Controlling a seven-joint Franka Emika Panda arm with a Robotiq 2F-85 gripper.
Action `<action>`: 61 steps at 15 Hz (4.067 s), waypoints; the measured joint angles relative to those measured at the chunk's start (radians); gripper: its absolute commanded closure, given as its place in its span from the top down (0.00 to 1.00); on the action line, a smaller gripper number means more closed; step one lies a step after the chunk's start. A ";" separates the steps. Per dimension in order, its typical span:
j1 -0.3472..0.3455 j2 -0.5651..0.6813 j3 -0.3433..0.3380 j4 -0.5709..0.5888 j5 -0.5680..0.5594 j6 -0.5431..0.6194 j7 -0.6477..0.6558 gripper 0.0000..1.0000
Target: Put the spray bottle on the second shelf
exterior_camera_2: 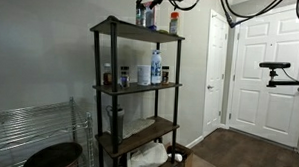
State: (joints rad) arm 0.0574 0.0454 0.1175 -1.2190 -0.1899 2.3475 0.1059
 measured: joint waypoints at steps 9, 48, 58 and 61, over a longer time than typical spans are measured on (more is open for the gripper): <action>0.020 0.168 0.001 0.225 0.000 -0.107 0.002 1.00; -0.005 -0.215 -0.072 -0.210 0.045 -0.268 -0.109 0.36; -0.014 -0.144 -0.116 -0.248 0.054 -0.317 -0.132 0.36; -0.015 -0.121 -0.121 -0.241 0.062 -0.317 -0.132 0.36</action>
State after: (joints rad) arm 0.0428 -0.0760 -0.0035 -1.4605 -0.1275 2.0308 -0.0264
